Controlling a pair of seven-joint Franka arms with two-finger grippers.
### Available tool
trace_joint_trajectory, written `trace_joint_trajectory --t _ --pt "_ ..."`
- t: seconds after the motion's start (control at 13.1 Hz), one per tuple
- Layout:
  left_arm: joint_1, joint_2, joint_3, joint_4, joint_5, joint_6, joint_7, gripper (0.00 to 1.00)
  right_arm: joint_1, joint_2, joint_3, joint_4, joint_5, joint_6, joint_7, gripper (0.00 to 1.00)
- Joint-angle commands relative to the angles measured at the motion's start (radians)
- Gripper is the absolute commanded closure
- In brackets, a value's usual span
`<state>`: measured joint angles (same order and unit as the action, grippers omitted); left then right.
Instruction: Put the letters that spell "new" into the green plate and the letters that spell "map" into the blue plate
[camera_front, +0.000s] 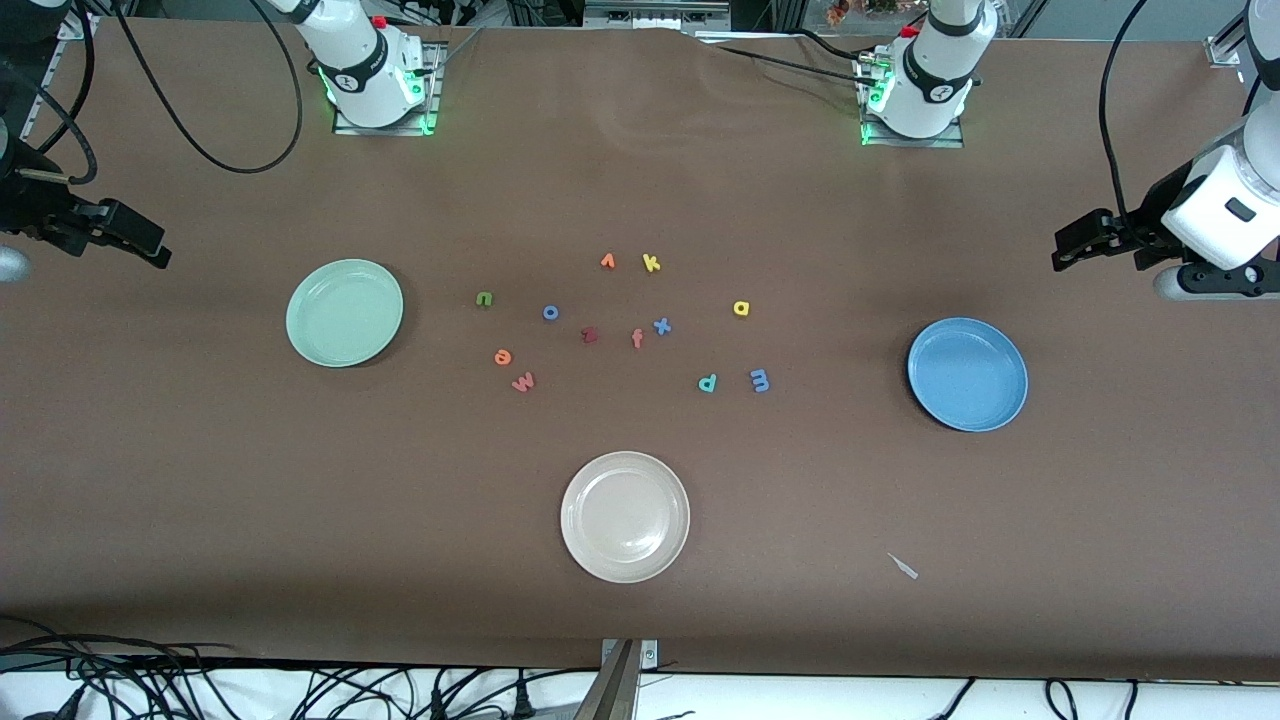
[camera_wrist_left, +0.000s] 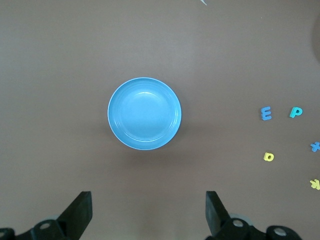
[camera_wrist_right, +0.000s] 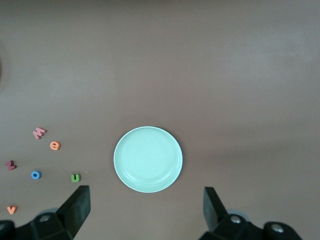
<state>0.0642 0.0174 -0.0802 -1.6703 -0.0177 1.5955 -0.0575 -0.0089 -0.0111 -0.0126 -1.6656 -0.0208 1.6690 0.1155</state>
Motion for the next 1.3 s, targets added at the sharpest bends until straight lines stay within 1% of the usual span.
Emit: trace_joint_trajectory --t 0.0,0.54,0.69,0.99,1.15,1.22 --pt "-0.007 0.015 0.000 0.024 -0.008 -0.002 -0.005 0.00 -0.009 -0.015 0.011 -0.008 -0.005 -0.006 0.000 0.00" --pt "-0.029 0.036 -0.003 0.018 -0.021 -0.026 -0.007 0.00 -0.009 -0.016 0.014 -0.013 -0.005 -0.009 0.001 0.00" --pt "-0.082 0.052 -0.003 0.006 -0.022 -0.031 -0.010 0.00 -0.009 -0.015 0.016 -0.008 -0.005 -0.011 0.001 0.00" --pt "-0.225 0.113 -0.003 0.004 -0.025 -0.031 -0.048 0.00 -0.009 -0.015 0.017 -0.008 -0.005 -0.015 0.001 0.00" --pt "-0.263 0.133 -0.009 0.004 -0.030 -0.023 -0.048 0.00 -0.009 -0.015 0.025 -0.008 -0.005 -0.015 0.001 0.00" --pt "-0.277 0.144 -0.009 0.003 -0.060 -0.023 -0.047 0.00 -0.009 -0.015 0.025 -0.008 -0.005 -0.014 0.003 0.00"
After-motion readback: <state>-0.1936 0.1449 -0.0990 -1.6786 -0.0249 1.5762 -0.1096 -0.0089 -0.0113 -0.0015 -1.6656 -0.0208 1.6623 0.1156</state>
